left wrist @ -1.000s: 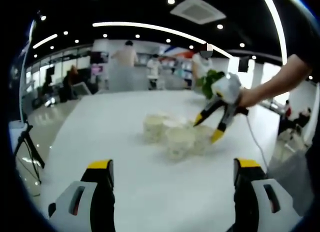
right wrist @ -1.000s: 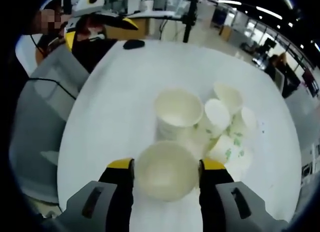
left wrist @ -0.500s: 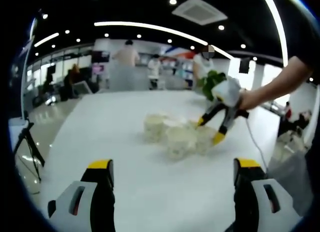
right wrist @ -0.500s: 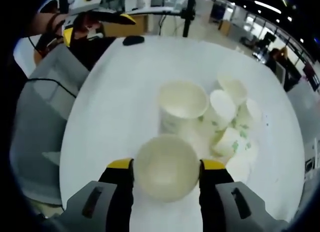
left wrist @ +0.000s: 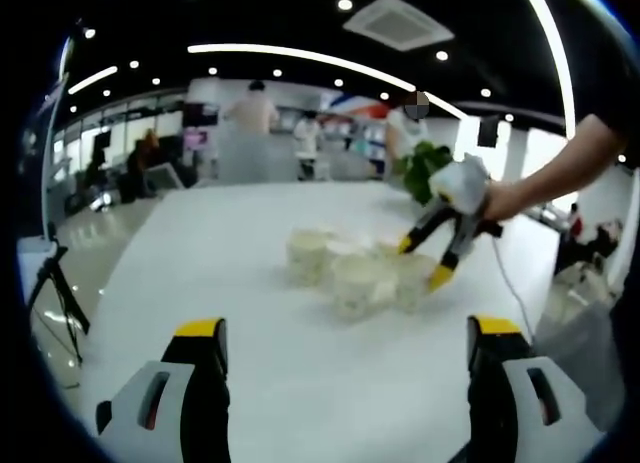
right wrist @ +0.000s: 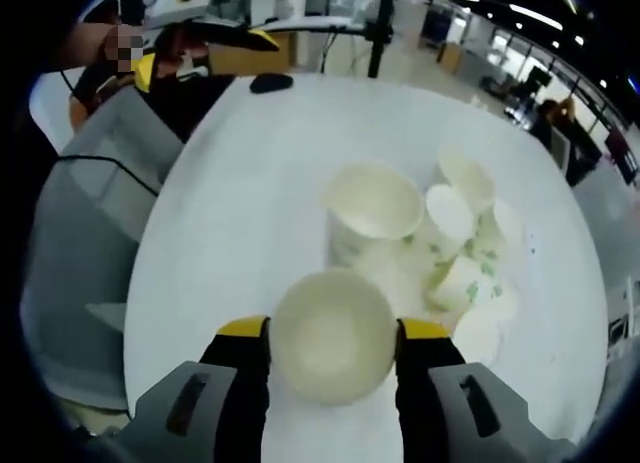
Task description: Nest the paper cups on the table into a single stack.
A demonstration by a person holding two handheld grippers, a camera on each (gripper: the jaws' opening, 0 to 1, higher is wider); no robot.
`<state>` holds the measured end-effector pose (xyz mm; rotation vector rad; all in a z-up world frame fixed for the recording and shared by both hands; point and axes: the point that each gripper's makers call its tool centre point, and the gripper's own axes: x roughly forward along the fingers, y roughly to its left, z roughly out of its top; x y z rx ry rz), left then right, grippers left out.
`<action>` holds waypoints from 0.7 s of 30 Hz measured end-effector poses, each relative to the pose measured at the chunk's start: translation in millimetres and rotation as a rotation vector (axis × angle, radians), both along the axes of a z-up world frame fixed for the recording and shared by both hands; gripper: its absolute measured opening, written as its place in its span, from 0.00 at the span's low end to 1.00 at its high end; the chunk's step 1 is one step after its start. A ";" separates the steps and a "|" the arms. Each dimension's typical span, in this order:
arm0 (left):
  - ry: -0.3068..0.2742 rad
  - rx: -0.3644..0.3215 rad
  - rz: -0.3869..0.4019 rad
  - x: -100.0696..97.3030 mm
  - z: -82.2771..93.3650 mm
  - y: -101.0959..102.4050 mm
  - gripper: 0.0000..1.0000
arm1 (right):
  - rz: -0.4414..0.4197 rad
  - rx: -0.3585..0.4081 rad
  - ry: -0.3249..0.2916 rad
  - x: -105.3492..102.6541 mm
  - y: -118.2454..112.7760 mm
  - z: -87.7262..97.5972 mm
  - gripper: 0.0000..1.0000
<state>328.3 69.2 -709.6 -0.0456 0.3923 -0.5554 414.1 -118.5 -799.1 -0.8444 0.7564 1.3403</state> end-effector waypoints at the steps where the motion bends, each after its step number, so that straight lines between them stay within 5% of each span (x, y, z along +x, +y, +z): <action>1: 0.001 0.002 -0.001 -0.2 -0.2 -0.1 1.00 | -0.001 0.001 -0.002 -0.5 -0.2 1.0 0.47; 21: -0.005 0.014 -0.027 -2.0 3.3 -1.2 1.00 | -0.052 0.080 -0.007 -30.8 0.8 18.5 0.46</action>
